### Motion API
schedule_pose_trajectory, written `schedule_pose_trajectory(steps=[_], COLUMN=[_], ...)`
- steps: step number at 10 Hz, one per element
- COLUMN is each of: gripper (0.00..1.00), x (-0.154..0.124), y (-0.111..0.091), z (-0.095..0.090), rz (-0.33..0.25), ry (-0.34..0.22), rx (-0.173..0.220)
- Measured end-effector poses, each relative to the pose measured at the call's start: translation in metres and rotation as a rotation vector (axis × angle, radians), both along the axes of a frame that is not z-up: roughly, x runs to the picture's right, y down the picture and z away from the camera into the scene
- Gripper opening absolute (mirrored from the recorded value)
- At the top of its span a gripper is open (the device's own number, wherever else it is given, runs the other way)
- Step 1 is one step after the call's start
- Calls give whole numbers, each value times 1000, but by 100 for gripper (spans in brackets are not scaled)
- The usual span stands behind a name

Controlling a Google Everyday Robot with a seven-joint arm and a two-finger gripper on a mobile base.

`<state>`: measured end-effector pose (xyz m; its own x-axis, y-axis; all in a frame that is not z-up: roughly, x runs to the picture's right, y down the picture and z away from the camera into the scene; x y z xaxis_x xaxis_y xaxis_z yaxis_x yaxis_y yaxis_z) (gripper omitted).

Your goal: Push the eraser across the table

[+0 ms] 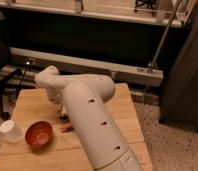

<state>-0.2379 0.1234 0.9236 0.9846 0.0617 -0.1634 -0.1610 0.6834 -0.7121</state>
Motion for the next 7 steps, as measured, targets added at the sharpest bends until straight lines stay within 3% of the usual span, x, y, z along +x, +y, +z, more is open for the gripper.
schedule_pose_trajectory(steps=[7], gripper=[0], x=[30], y=[18], z=[-15], rz=[37], ry=[65], rx=[-13])
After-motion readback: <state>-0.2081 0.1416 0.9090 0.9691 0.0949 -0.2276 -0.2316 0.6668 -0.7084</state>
